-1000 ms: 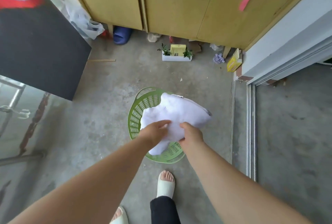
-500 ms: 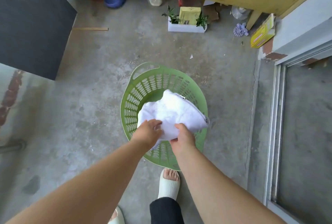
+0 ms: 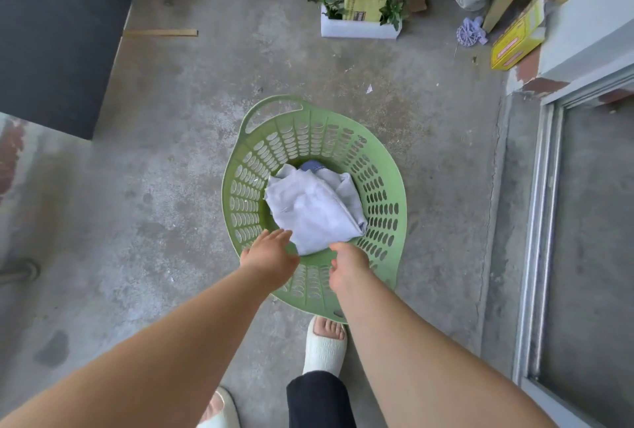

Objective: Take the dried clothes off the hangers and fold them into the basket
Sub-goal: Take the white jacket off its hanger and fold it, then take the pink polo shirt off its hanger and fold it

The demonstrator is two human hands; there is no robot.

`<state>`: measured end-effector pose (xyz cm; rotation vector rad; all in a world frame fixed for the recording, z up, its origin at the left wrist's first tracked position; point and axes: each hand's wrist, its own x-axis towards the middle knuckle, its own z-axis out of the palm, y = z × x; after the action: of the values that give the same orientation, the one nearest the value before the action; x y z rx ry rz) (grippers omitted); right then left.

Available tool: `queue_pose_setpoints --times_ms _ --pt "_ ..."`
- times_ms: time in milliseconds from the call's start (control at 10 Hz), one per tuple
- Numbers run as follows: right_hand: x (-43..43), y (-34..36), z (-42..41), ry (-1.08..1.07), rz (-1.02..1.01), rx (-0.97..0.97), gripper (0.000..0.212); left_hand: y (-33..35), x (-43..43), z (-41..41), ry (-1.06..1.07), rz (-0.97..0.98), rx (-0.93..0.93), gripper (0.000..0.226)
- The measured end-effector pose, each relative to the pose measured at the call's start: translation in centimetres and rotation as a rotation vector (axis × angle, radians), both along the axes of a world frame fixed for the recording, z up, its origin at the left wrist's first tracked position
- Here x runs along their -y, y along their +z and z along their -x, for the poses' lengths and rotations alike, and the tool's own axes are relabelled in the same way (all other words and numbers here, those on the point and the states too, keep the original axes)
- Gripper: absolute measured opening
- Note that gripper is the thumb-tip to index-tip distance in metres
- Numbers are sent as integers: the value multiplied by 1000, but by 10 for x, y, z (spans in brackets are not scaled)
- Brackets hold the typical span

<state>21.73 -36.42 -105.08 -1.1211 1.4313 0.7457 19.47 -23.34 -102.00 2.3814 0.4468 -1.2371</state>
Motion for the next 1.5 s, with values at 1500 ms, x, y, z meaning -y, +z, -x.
queue_pose_setpoints --times_ms 1500 --pt "-168 661 68 521 -338 931 18 609 -157 96 36 147 685 19"
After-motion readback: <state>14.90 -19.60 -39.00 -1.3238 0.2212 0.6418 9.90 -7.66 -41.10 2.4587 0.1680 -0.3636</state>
